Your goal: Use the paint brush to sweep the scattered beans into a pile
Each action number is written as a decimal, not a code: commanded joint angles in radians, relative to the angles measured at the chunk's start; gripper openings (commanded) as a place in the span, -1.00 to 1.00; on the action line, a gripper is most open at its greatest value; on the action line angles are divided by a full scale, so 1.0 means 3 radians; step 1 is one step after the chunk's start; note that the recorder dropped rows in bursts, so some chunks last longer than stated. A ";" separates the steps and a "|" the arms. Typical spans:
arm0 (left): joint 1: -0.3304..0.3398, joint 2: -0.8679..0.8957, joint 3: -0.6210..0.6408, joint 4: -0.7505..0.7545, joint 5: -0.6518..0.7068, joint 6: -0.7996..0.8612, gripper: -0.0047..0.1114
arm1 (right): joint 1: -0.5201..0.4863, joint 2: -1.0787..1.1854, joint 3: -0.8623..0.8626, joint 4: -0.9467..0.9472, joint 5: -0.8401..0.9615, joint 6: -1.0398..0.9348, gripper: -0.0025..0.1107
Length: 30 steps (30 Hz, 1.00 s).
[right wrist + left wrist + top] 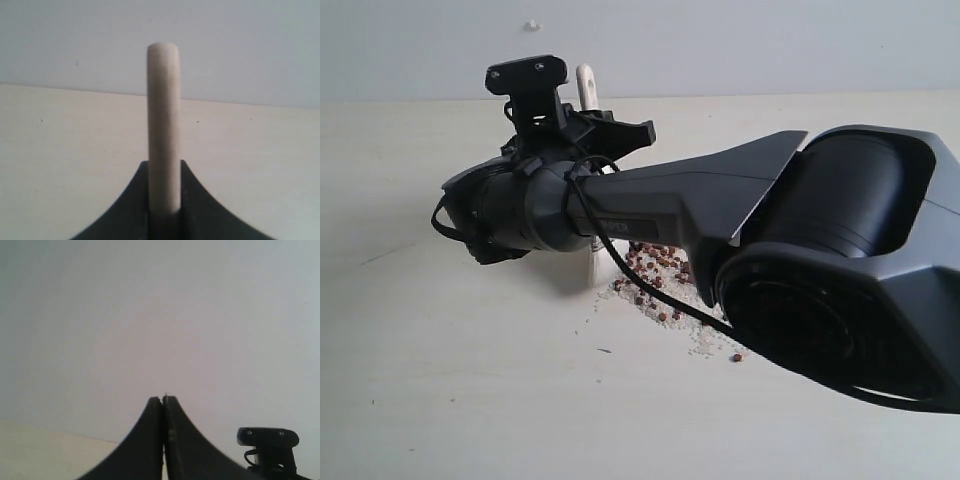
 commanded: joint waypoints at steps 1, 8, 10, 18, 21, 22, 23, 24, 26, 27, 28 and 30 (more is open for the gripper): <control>0.0002 -0.0018 0.0020 0.0012 0.0001 -0.0018 -0.92 | -0.0018 -0.0046 -0.0011 -0.0013 0.0008 -0.0249 -0.96; 0.0002 -0.0018 0.0020 0.0012 0.0001 -0.0018 -0.92 | -0.0018 -0.0046 -0.0011 0.0004 0.0008 -0.0297 -0.96; 0.0002 -0.0018 0.0020 0.0012 0.0001 -0.0018 -0.92 | -0.0018 -0.0046 -0.0018 -0.0062 0.0008 -0.0225 -0.96; 0.0002 -0.0018 0.0020 0.0012 0.0000 -0.0010 -0.92 | 0.0006 -0.0119 -0.0018 -0.0277 0.0008 -0.0127 -0.96; 0.0002 -0.0018 0.0020 0.0012 0.0000 -0.0010 -0.92 | 0.0006 -0.0209 -0.0018 -0.0340 0.0008 -0.0127 -0.96; 0.0002 -0.0018 0.0020 0.0012 0.0000 -0.0010 -0.92 | 0.0006 -0.0245 -0.0018 -0.0358 0.0008 -0.0127 -0.96; 0.0002 -0.0018 0.0020 0.0012 0.0000 -0.0010 -0.92 | 0.0006 -0.0273 -0.0018 -0.0358 0.0008 -0.0127 -0.96; 0.0002 -0.0018 0.0020 0.0012 0.0000 -0.0010 -0.92 | 0.0006 -0.0306 -0.0018 -0.0358 0.0008 -0.0120 -0.96; 0.0002 -0.0018 0.0020 0.0012 0.0000 -0.0010 -0.92 | 0.0006 -0.0354 -0.0018 -0.0364 0.0008 -0.0111 -0.96; 0.0002 -0.0018 0.0020 0.0012 0.0000 -0.0010 -0.92 | 0.0000 -0.0376 -0.0018 -0.0396 0.0008 -0.0051 -0.96; 0.0002 -0.0018 0.0020 0.0012 0.0000 -0.0010 -0.92 | 0.0000 -0.0381 -0.0018 -0.0467 -0.0048 0.0053 -0.96; 0.0002 -0.0018 0.0020 0.0012 0.0000 -0.0010 -0.92 | 0.0000 -0.0373 -0.0018 -0.0619 -0.0139 0.0242 -0.96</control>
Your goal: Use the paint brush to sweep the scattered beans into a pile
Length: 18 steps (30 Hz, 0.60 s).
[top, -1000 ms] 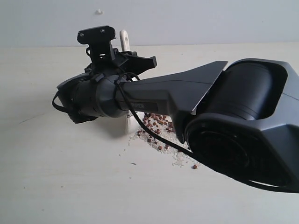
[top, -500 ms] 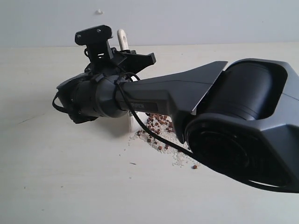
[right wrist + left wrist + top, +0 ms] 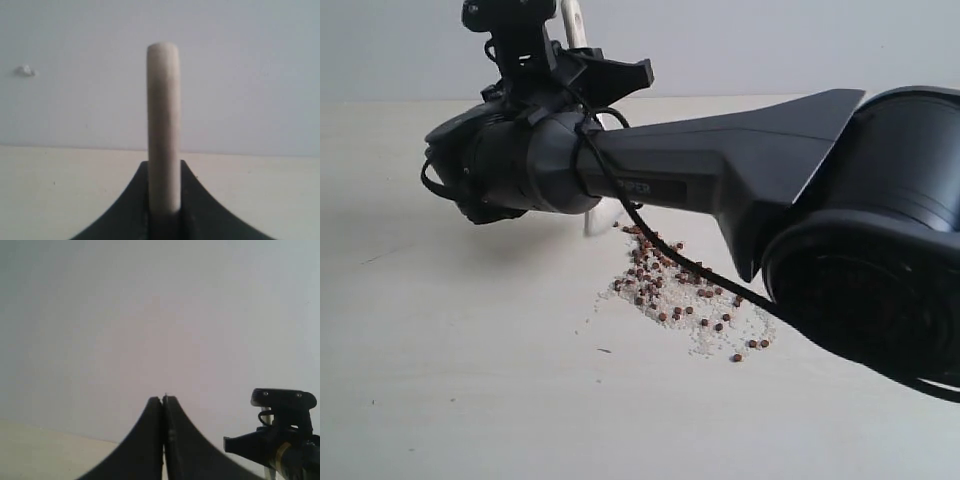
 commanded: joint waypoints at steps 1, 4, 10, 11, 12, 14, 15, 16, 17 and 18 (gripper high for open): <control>0.0002 -0.0018 0.0020 0.0012 0.0000 -0.0010 -0.92 | 0.0000 -0.0031 -0.0018 -0.0392 -0.0190 0.0387 -0.96; 0.0002 -0.0018 0.0020 0.0012 0.0000 -0.0010 -0.92 | 0.0000 0.0049 -0.0018 -0.0670 -0.0353 0.0639 -0.96; 0.0002 -0.0018 0.0020 0.0012 0.0000 -0.0010 -0.92 | -0.0055 0.0290 -0.0018 -0.0670 -0.0233 0.1214 -0.96; 0.0002 -0.0018 0.0020 0.0012 0.0000 -0.0010 -0.92 | -0.0068 0.0333 -0.0018 -0.0670 -0.0180 0.1253 -0.96; 0.0002 -0.0018 0.0020 0.0012 0.0000 -0.0010 -0.92 | -0.0078 0.0365 -0.0018 -0.0670 -0.0146 0.1302 -0.96; 0.0002 -0.0018 0.0020 0.0012 0.0000 -0.0004 -0.92 | -0.0095 0.0414 -0.0018 -0.0670 -0.0140 0.1317 -0.96; 0.0002 -0.0018 0.0020 0.0012 0.0000 -0.0004 -0.92 | -0.0096 0.0433 -0.0018 -0.0670 -0.0140 0.1317 -0.96; 0.0002 -0.0018 0.0020 0.0012 0.0000 -0.0004 -0.92 | -0.0110 0.0443 -0.0018 -0.0670 -0.0130 0.1317 -0.96; 0.0002 -0.0018 0.0020 0.0012 0.0000 -0.0004 -0.92 | -0.0127 0.0463 -0.0018 -0.0670 -0.0130 0.1304 -0.96; 0.0002 -0.0018 0.0020 0.0012 0.0000 -0.0004 -0.92 | -0.0134 0.0469 -0.0018 -0.0670 -0.0112 0.1294 -0.96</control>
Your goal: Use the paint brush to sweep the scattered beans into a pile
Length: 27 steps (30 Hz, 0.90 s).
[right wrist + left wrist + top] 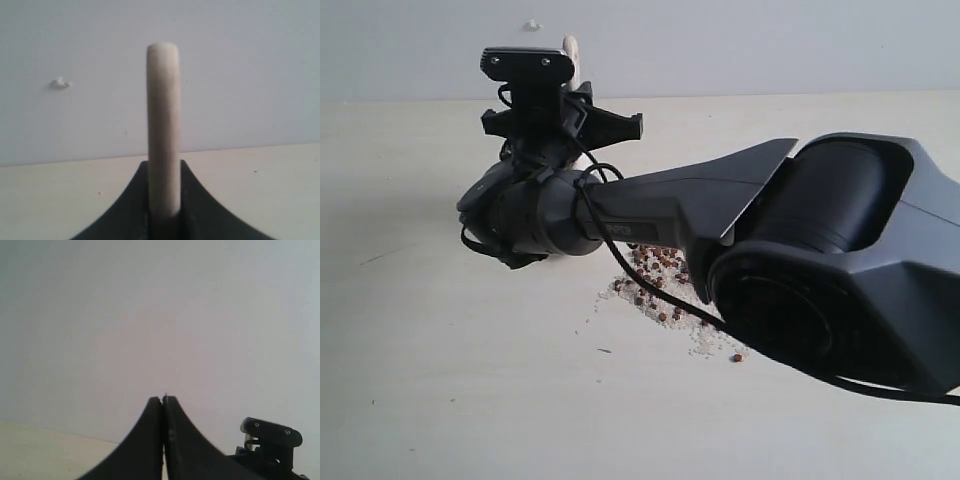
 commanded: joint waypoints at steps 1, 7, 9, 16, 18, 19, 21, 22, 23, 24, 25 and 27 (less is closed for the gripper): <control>0.0002 -0.0018 0.0020 0.0012 0.0000 -0.0004 -0.92 | -0.0051 0.0025 -0.0018 -0.0069 0.0138 -0.0022 -0.96; 0.0002 -0.0018 0.0020 0.0012 0.0000 0.0006 -0.92 | -0.0051 0.0030 -0.0018 0.0002 0.0231 -0.0460 -0.96; 0.0002 -0.0018 0.0020 0.0012 0.0000 0.0041 -0.92 | -0.0051 0.0030 -0.0018 0.0210 0.0231 -0.0594 -0.96; 0.0002 -0.0018 0.0020 0.0012 0.0000 0.0049 -0.92 | -0.0082 0.0030 -0.0018 0.0599 0.0231 -0.1026 -0.96; 0.0002 -0.0018 0.0020 0.0012 0.0000 0.0049 -0.92 | -0.0082 0.0030 -0.0018 0.0662 0.0231 -0.1130 -0.96; 0.0002 -0.0018 0.0020 0.0012 0.0000 0.0049 -0.92 | -0.0082 0.0030 -0.0018 0.0704 0.0231 -0.1172 -0.96; 0.0002 -0.0018 0.0020 0.0012 0.0000 0.0049 -0.92 | -0.0082 0.0030 -0.0018 0.0809 0.0231 -0.1264 -0.96; 0.0002 -0.0018 0.0020 0.0012 0.0000 0.0049 -0.92 | -0.0082 0.0030 -0.0018 0.0833 0.0231 -0.1264 -0.96; 0.0002 -0.0018 0.0020 0.0012 0.0000 0.0049 -0.92 | -0.0082 0.0030 -0.0018 0.0810 0.0231 -0.1251 -0.96; 0.0002 -0.0018 0.0020 0.0012 0.0000 0.0049 -0.92 | -0.0082 0.0030 -0.0018 0.0739 0.0231 -0.1251 -0.96; 0.0002 -0.0018 0.0020 0.0012 0.0000 0.0049 -0.92 | -0.0069 0.0023 -0.0018 0.0661 0.0231 -0.1244 -0.96; 0.0002 -0.0018 0.0020 0.0012 0.0000 0.0049 -0.92 | -0.0043 -0.0005 -0.0018 0.0441 0.0231 -0.1183 -0.96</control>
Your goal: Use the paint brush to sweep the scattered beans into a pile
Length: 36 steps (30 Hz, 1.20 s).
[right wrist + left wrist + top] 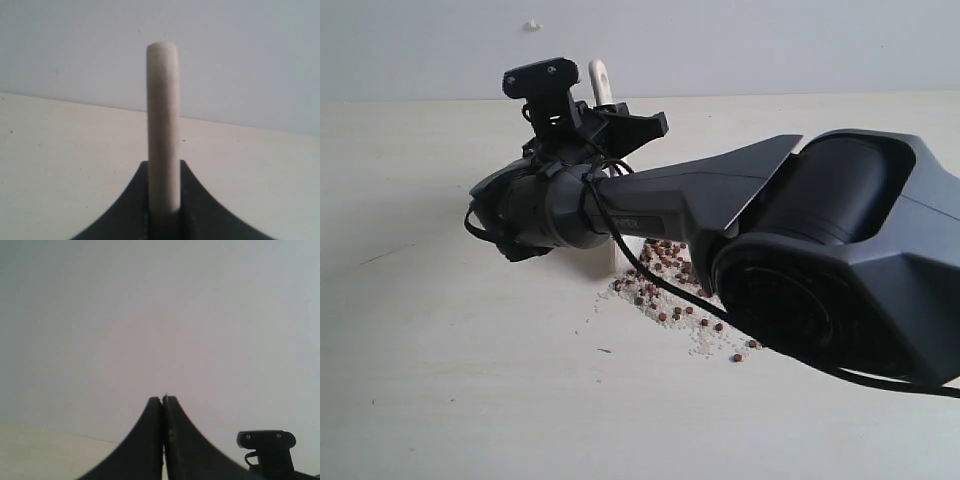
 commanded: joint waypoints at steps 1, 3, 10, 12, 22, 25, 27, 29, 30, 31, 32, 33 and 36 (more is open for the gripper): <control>0.0002 -0.0018 0.0020 0.0012 0.0000 0.0014 -0.92 | 0.0043 -0.0062 -0.0004 -0.0279 -0.0010 0.0084 -0.96; 0.0002 -0.0018 0.0020 0.0012 0.0000 0.0014 -0.92 | 0.0066 -0.0115 -0.0004 -0.0359 -0.0010 0.0127 -0.96; 0.0002 -0.0018 0.0020 0.0012 0.0000 0.0014 -0.92 | 0.0066 -0.0304 -0.0004 -0.0368 -0.0010 -0.0003 -0.96; 0.0002 -0.0018 0.0020 0.0012 0.0000 0.0014 -0.92 | 0.0105 -0.0349 -0.0004 -0.0368 -0.0010 -0.0124 -0.96; 0.0002 -0.0018 0.0020 0.0012 0.0000 0.0014 -0.92 | 0.0573 -0.0589 -0.0004 -0.0655 -0.0010 -0.0614 -0.96; 0.0002 -0.0018 0.0020 0.0012 0.0000 0.0014 -0.92 | 0.0657 -0.0692 -0.0004 -0.0534 -0.0010 -0.0706 -0.96; 0.0002 -0.0018 0.0020 0.0012 0.0000 0.0014 -0.92 | 0.0690 -0.0752 -0.0004 -0.0402 -0.0010 -0.0706 -0.96; 0.0002 -0.0018 0.0020 0.0012 0.0000 0.0014 -0.92 | 0.0697 -0.0798 -0.0004 -0.0214 -0.0010 -0.0675 -0.96; 0.0002 -0.0018 0.0020 0.0012 0.0000 0.0014 -0.92 | 0.0697 -0.0821 -0.0004 -0.0079 -0.0010 -0.0675 -0.96; 0.0002 -0.0018 0.0020 0.0012 0.0000 0.0014 -0.92 | 0.0665 -0.0864 -0.0004 0.0171 -0.0010 -0.0761 -0.96; 0.0002 -0.0018 0.0020 0.0012 0.0000 0.0014 -0.92 | 0.0655 -0.0878 0.0002 0.0254 -0.0010 -0.0830 -0.96; 0.0002 -0.0018 0.0020 0.0012 0.0000 0.0014 -0.92 | 0.0644 -0.0925 0.0044 0.0275 -0.0010 -0.0899 -0.96; 0.0002 -0.0018 0.0020 0.0012 0.0000 0.0014 -0.92 | 0.0644 -0.1076 0.0274 0.0160 -0.0010 -0.0866 -0.96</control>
